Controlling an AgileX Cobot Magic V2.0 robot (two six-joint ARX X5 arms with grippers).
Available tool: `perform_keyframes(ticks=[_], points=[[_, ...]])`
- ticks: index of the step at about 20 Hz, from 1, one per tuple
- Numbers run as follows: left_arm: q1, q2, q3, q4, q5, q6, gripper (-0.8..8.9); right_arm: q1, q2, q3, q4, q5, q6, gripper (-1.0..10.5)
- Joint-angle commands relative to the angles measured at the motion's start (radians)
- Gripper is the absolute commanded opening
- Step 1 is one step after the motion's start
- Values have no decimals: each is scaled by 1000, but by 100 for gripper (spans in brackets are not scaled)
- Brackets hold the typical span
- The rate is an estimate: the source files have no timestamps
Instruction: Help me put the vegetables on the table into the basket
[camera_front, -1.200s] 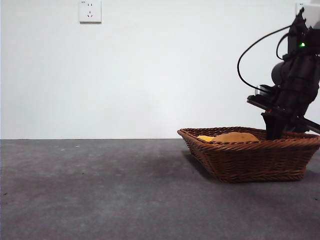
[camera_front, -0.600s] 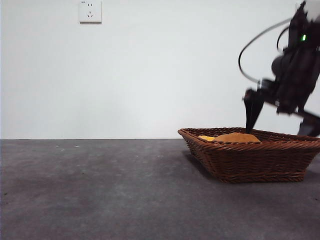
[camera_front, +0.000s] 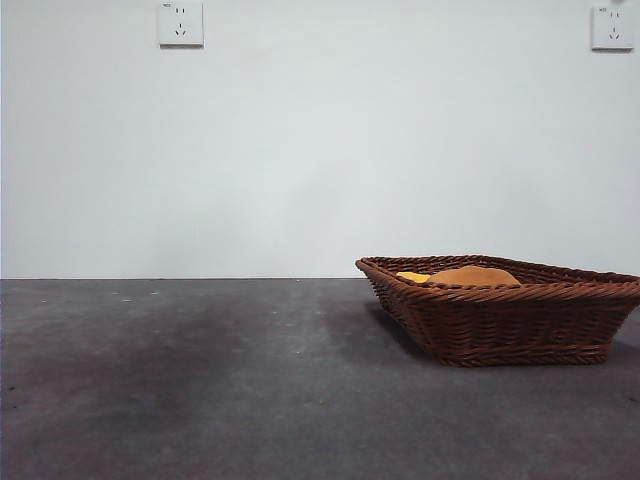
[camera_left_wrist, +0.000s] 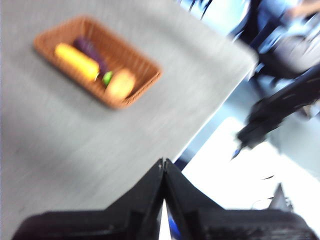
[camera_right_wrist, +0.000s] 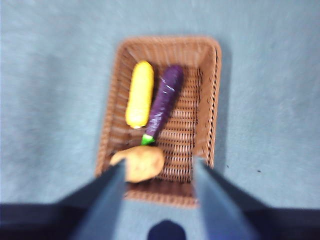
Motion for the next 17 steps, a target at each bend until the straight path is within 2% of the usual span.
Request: perform_keyframes(ticks=[1,6,9,12,17], points=[[-3,0,-47,3,-45,70,-8,6,-105,0,-57,16,-10,-16],[-3,2,-82,3,-77,208,-8,6,-290,0,-124,17,16,-16],[-2,-2,-82,3,-195,286,-8,6,-336,1,-124,16,91,-16],[-2,10,-82,3,-264,289,-3,6,-338,1,-124,16,102,-16],[-2,66,-82,4,-261,289,-3,5,-271,1,-124,19,102,-16]])
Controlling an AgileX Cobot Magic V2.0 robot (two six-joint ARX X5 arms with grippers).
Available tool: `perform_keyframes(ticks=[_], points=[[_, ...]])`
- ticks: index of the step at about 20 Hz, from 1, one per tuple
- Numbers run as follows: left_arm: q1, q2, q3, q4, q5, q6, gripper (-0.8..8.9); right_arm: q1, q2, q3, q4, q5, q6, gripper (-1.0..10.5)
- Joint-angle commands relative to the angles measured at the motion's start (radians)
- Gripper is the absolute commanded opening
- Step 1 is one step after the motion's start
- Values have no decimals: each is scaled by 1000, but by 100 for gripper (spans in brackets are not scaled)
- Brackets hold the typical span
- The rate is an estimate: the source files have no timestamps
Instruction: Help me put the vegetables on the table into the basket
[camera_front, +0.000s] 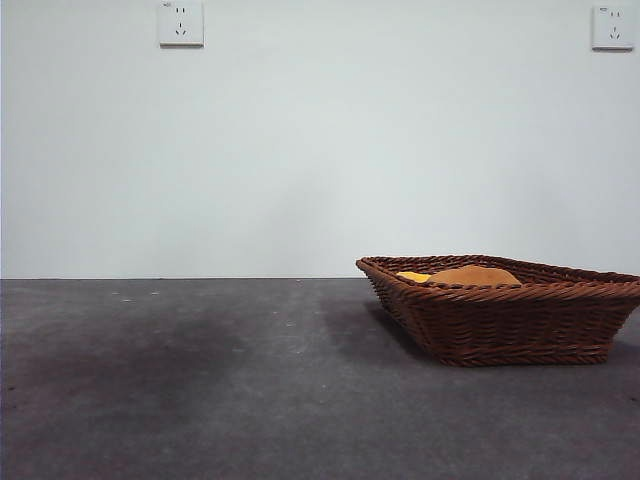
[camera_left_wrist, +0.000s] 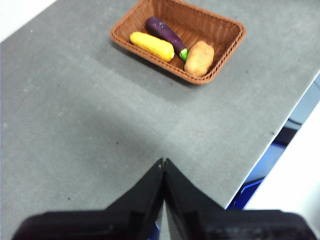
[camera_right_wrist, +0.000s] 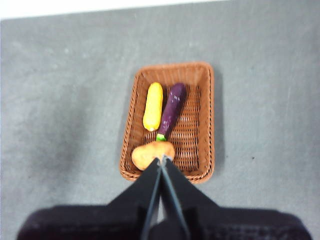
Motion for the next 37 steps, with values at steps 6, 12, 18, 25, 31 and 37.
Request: perform_keyframes(ticks=[6,12,18,25,31,37], points=[[-2,137,-5,4,-3,85,-3,0,141,-1,-22,8,10,-16],[84,138,-11,232,8,131,-3,0,273,-1,-21,56,10,-16],[397,28,-135,378,285,247,-3,0,364,-1,-21,61,10,-16],[636,-327,-774,777,325,291,-3,0,383,-1,24,61,10,-16],[717,-750,-1321,1210,382,179,-3,0,383,-1,167,61,10,-16],[861,-951,-1486,1250,325,104,-3,0,383,-1,312,61,10,-16]])
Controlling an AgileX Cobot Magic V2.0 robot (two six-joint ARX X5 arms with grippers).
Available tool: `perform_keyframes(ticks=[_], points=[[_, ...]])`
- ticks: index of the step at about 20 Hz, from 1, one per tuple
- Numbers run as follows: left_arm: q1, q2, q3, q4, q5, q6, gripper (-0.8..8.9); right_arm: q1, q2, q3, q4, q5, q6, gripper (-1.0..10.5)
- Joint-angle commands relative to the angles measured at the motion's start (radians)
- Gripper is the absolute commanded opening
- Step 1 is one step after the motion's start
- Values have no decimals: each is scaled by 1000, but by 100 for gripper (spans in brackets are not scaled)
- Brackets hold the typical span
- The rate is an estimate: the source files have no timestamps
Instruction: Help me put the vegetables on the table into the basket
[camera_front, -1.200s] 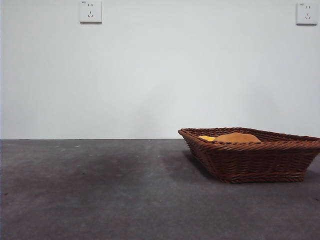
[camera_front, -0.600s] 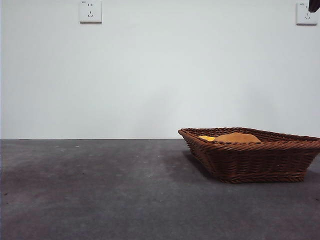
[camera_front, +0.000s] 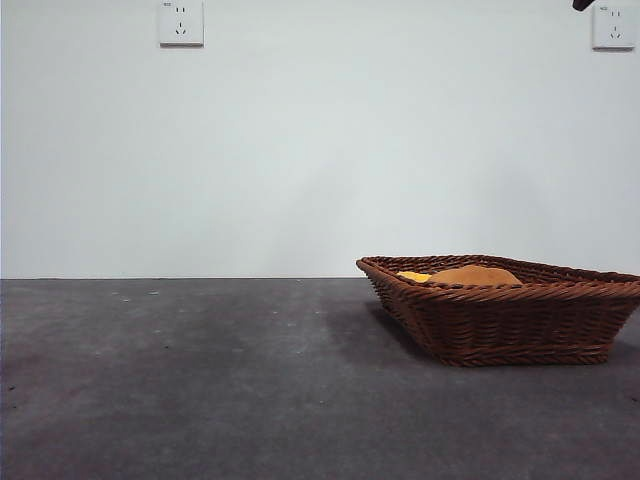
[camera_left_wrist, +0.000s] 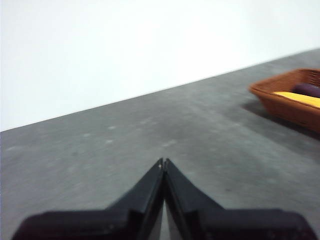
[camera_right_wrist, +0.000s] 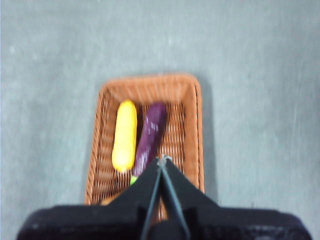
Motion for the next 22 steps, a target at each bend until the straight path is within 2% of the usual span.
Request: perform_keyframes(ticks=[1,4,7,11,22], points=[[39,-2,-24,14,-43,-66,-3,0,5,-1,37,3,7,-16],[68,-2,-58,11,-141,-147,-3,0,5,-1,58,14,6,-16],[70,-2,-58,-13,-165,-116,-3,0,5,-1,57,14,3,-16],[70,-2,-58,-82,-156,-107,-3,0,5,-1,57,14,3,-16],[70,-2,-58,-77,-141,-111,-3,0,5,-1,57,14,3,-16]])
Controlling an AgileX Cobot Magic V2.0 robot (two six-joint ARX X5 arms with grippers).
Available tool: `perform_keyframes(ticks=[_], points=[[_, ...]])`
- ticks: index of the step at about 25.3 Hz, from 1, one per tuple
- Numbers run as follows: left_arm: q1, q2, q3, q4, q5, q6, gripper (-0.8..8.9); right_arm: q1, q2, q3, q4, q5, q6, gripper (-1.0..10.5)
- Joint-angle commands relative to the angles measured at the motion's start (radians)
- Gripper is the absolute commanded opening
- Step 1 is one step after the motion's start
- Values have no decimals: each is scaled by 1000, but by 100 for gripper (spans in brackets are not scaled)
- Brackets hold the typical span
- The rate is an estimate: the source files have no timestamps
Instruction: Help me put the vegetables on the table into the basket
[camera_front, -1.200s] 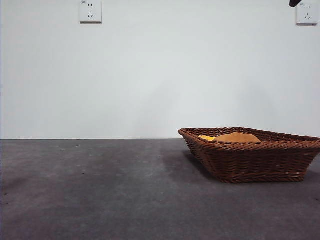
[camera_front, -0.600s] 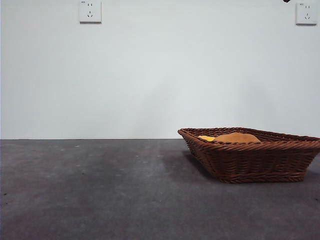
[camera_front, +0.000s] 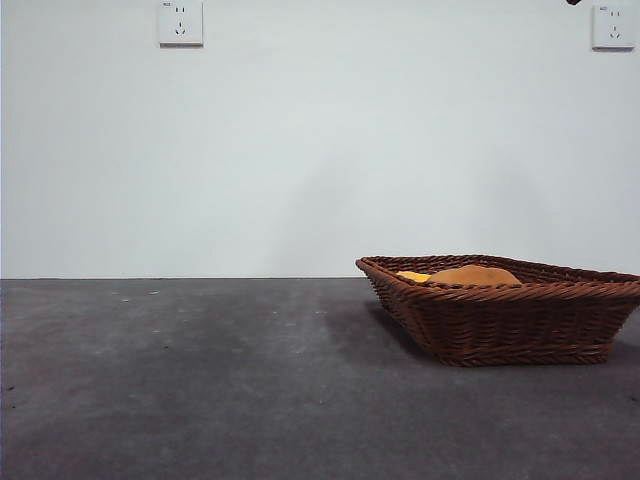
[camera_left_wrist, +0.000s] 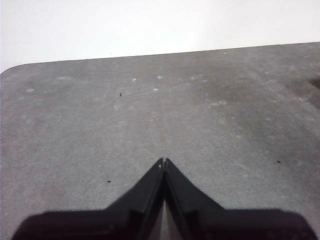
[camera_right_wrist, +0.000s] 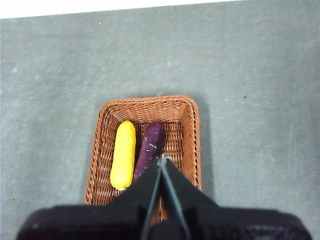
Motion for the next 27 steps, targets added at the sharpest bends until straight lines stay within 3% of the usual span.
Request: perform_keyframes(ticks=[1,7,11,14,16,19,23,27], points=[[3,-2,-11,6,5,5,-3,0,5,-1,6,1,3,-16],[3,8,-11,6,5,5,-3,-1,7,-1,6,2,3,-16],[3,16,-11,6,5,5,-3,-13,-21,-4,6,119,3,-16],[3,16,-11,6,5,5,-3,-13,-140,-63,37,119,3,-16],[3,16,-11,6,5,5,-3,-15,-290,-208,172,117,3,-16],[3,16,-11,6,5,5,-3,-63,-544,-537,520,123,3,-16],[3,16,-11,6,5,5,-3,-108,-927,-1084,972,274,3,-16],[3,16,-11,6,5,5,-3,-113,-1182,-1399,1122,304,3,-16]])
